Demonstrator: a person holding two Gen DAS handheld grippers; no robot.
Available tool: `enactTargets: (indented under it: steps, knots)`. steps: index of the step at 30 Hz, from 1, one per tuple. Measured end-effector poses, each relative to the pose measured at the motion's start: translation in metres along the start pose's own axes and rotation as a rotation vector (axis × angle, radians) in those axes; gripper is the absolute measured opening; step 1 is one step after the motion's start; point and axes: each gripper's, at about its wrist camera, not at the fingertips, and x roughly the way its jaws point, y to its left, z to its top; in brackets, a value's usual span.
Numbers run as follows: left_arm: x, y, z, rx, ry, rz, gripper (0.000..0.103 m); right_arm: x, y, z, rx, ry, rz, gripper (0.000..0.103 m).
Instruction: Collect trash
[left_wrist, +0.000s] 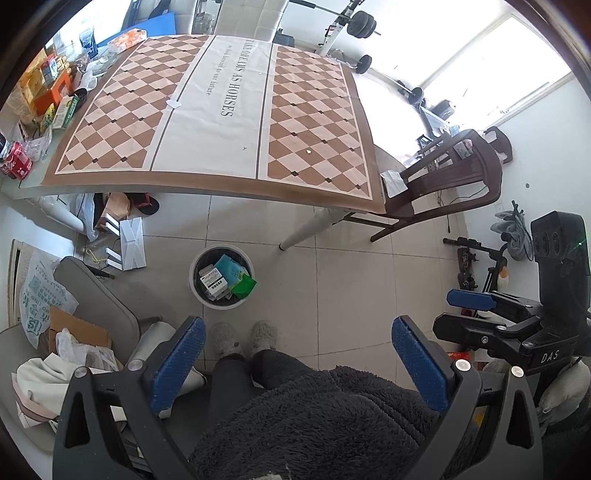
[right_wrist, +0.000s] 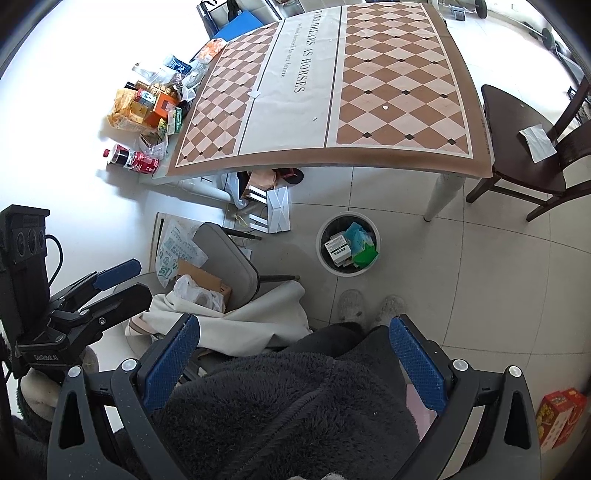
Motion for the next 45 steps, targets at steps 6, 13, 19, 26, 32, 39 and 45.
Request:
enactTargets:
  steps: [6, 13, 19, 26, 32, 39, 45]
  knots:
    - [0.0, -0.002, 0.0, 0.007, -0.003, 0.0, 0.103, -0.001, -0.004, -0.003, 0.003, -0.003, -0.002, 0.103]
    - [-0.001, -0.003, 0.001, 0.01, -0.003, -0.003, 0.103, 0.0, -0.006, -0.011, 0.018, -0.005, -0.012, 0.103]
    - [-0.002, -0.003, 0.001, 0.01, -0.003, -0.007, 0.103, -0.001, -0.004, -0.01, 0.027, -0.009, -0.016, 0.103]
    - [-0.002, -0.003, 0.001, 0.009, -0.004, -0.006, 0.103, -0.001, -0.003, -0.01, 0.031, -0.01, -0.014, 0.103]
    - [-0.002, -0.003, 0.001, 0.009, -0.004, -0.006, 0.103, -0.001, -0.003, -0.011, 0.031, -0.01, -0.015, 0.103]
    - [-0.003, -0.005, 0.001, 0.015, -0.002, -0.007, 0.103, -0.002, -0.001, -0.01, 0.037, -0.008, -0.015, 0.103]
    - [-0.003, -0.006, 0.0, 0.014, -0.003, -0.006, 0.103, -0.003, -0.003, -0.009, 0.033, -0.008, -0.014, 0.103]
